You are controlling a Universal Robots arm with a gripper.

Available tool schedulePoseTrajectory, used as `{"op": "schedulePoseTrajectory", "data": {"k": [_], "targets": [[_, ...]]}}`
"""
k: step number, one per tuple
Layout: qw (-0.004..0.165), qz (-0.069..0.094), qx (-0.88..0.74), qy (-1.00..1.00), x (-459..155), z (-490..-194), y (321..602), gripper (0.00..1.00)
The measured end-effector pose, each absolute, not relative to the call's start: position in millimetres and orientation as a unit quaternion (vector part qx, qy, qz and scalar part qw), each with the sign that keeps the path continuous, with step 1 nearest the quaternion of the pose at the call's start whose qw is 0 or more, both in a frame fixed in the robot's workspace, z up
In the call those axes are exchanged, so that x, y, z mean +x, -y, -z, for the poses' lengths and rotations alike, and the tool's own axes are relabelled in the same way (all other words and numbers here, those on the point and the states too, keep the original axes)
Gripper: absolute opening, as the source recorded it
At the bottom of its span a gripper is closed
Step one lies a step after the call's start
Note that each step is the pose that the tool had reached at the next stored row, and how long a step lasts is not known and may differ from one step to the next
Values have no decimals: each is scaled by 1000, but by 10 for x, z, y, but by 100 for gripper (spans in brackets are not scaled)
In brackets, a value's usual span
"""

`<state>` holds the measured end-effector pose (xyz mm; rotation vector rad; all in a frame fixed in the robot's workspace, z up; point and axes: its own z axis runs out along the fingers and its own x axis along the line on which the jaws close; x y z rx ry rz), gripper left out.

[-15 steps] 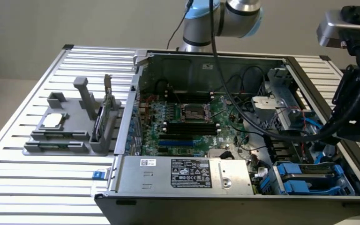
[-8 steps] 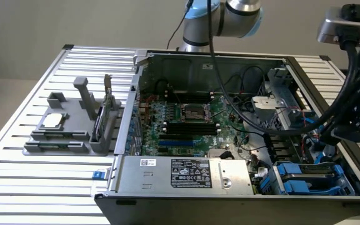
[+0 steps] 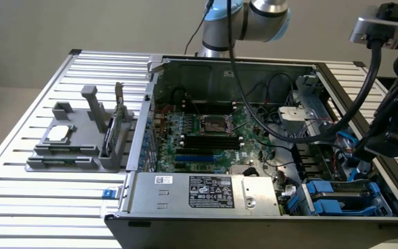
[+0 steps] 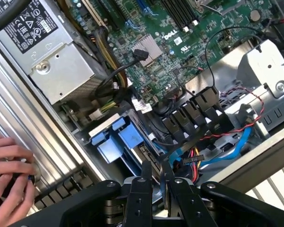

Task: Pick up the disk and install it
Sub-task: 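Insert the first disk wire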

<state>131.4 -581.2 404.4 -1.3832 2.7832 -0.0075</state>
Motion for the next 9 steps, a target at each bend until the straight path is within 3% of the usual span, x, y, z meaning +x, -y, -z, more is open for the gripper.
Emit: {"op": "schedulePoseTrajectory", "data": {"k": [9], "targets": [[17,4,-376,-926,1314,-4038,5812,22]]}}
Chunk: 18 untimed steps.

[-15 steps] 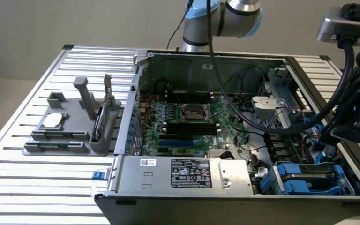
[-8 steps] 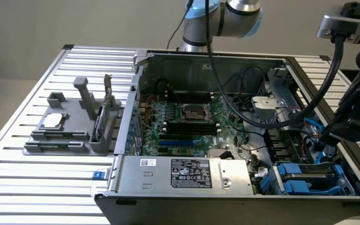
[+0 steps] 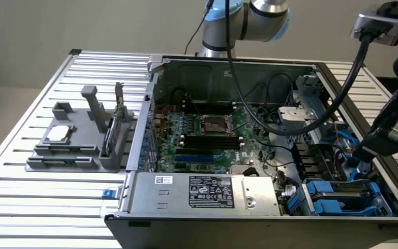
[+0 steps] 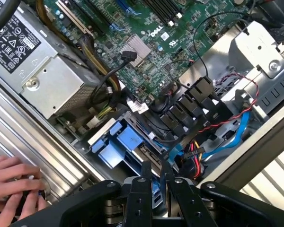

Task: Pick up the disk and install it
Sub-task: 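Insert the first disk wire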

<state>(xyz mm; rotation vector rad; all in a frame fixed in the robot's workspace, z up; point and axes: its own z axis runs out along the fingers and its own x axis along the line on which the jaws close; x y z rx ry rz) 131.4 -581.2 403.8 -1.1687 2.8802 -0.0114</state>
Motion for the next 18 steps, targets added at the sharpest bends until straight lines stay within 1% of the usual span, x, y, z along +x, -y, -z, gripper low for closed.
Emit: {"op": "schedulePoseTrajectory", "data": {"k": [18], "targets": [[16,6,-231,-973,1314,-4022,5812,22]]}}
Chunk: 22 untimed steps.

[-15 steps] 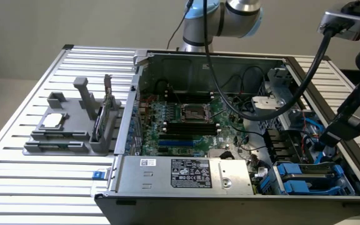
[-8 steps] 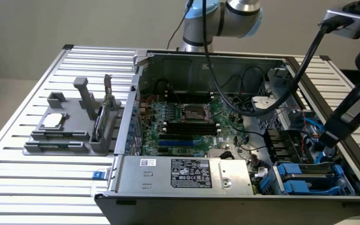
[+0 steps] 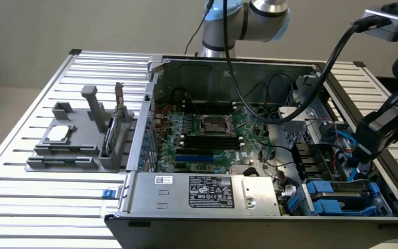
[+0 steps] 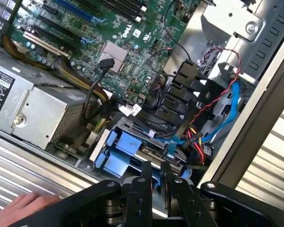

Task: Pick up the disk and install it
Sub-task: 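Insert the first disk wire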

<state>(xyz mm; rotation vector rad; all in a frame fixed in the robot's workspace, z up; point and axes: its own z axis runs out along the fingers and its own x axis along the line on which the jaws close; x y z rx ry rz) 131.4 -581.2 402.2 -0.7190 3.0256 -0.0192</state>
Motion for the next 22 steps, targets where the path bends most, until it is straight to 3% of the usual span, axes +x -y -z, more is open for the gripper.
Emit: {"op": "schedulePoseTrajectory", "data": {"k": [22], "targets": [[14,9,-45,-999,1313,-3998,5812,22]]}}
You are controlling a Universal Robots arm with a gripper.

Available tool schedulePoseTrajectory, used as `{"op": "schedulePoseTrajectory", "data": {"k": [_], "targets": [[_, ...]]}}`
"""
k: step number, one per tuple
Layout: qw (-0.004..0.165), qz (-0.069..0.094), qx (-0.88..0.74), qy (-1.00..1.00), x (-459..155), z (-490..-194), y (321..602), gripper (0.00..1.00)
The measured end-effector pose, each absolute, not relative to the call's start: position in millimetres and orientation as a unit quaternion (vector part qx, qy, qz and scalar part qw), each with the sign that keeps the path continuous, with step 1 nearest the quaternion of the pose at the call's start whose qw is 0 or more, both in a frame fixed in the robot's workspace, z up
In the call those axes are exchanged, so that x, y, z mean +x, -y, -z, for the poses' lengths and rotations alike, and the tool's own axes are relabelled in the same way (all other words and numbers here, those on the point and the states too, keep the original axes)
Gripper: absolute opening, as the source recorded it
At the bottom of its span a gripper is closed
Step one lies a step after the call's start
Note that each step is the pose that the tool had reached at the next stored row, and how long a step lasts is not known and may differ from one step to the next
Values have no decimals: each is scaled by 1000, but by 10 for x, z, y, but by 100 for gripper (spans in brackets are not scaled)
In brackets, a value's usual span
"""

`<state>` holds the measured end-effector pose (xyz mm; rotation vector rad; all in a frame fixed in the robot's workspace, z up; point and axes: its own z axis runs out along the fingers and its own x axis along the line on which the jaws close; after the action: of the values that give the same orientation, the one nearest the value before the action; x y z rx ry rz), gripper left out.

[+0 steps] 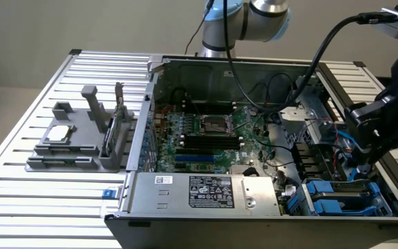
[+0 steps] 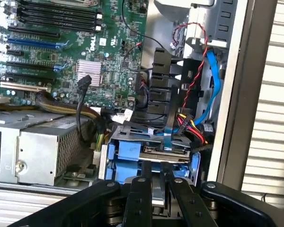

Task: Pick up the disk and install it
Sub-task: 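Insert the first disk wire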

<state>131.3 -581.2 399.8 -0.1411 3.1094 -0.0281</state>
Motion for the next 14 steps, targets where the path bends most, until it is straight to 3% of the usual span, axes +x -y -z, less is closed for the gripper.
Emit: {"op": "schedulePoseTrajectory", "data": {"k": [14], "targets": [[13,11,70,-997,1313,-3981,5812,22]]}}
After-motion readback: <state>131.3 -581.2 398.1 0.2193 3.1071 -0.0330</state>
